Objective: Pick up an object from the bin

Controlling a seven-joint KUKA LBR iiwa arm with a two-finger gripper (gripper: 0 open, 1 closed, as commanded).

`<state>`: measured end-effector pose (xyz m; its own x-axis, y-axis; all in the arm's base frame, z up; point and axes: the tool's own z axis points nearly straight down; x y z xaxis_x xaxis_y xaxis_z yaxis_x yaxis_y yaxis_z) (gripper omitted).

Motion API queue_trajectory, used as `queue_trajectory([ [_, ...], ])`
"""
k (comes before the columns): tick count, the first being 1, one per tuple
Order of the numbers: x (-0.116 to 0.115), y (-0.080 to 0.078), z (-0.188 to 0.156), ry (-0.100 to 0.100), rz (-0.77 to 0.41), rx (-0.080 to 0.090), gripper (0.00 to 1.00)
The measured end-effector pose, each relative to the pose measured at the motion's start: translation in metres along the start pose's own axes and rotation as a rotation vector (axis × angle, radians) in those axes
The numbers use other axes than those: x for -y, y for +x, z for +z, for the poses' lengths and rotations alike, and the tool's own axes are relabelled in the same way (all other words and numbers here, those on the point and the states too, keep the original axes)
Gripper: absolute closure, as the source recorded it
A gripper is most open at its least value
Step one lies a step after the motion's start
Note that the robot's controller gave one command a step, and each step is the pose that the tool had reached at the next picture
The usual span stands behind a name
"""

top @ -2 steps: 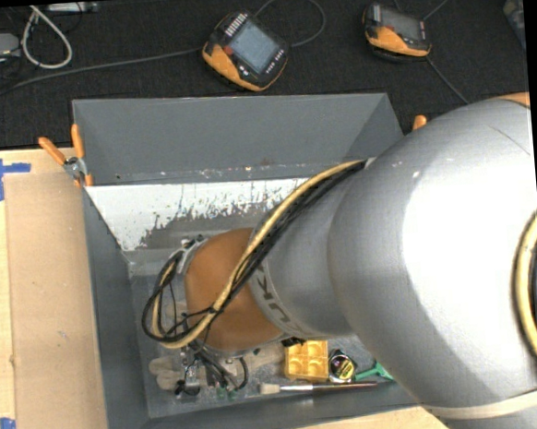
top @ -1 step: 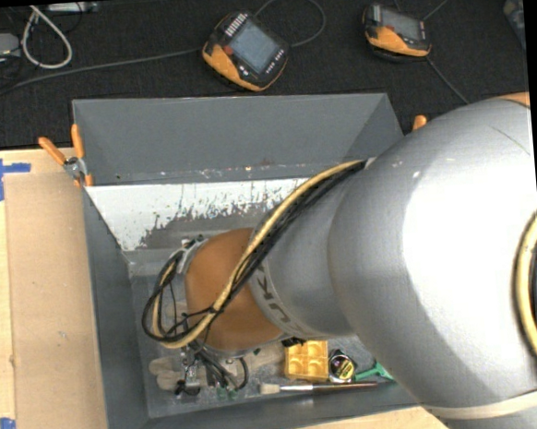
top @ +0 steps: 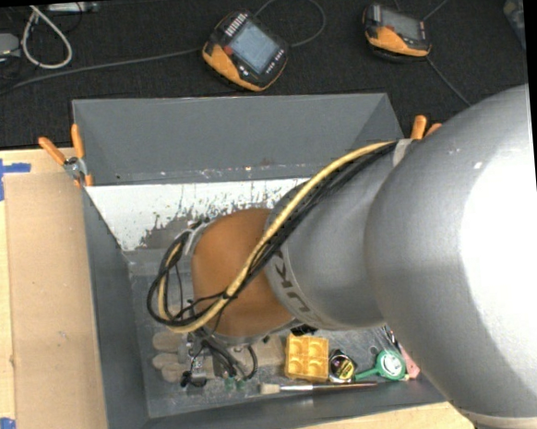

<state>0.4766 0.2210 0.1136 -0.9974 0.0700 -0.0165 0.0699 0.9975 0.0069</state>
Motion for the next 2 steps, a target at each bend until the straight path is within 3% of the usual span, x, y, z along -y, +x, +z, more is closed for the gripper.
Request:
queue_trajectory([
  [2, 0.000, -0.002, -0.051, -0.001, -0.001, 0.001, 1.00],
])
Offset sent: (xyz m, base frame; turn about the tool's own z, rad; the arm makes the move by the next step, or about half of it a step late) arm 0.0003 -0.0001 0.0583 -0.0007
